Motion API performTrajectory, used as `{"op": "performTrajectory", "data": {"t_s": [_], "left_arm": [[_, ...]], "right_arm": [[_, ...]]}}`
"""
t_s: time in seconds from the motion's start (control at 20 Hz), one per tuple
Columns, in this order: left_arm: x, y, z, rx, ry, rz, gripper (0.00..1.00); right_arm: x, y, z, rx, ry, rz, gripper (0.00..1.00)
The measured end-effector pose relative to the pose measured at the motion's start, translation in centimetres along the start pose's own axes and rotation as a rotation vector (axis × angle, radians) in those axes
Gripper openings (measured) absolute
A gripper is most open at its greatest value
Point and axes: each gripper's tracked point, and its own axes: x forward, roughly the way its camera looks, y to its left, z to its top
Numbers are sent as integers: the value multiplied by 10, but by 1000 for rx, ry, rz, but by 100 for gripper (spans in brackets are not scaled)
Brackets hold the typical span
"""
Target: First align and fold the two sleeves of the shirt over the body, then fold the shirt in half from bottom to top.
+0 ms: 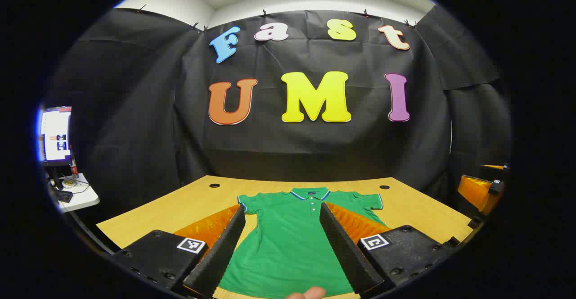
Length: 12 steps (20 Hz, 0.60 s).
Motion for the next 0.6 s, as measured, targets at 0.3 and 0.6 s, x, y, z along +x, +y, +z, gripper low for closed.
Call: {"op": "performTrajectory", "data": {"t_s": [0.3,0.6], "left_arm": [[1,-8,-6,-2,19,-14,100],[3,-9,-9,7,23,-13,100]], "right_arm": [[2,0,-4,3,18,4,96],[3,0,-10,-8,23,1,95]]}}
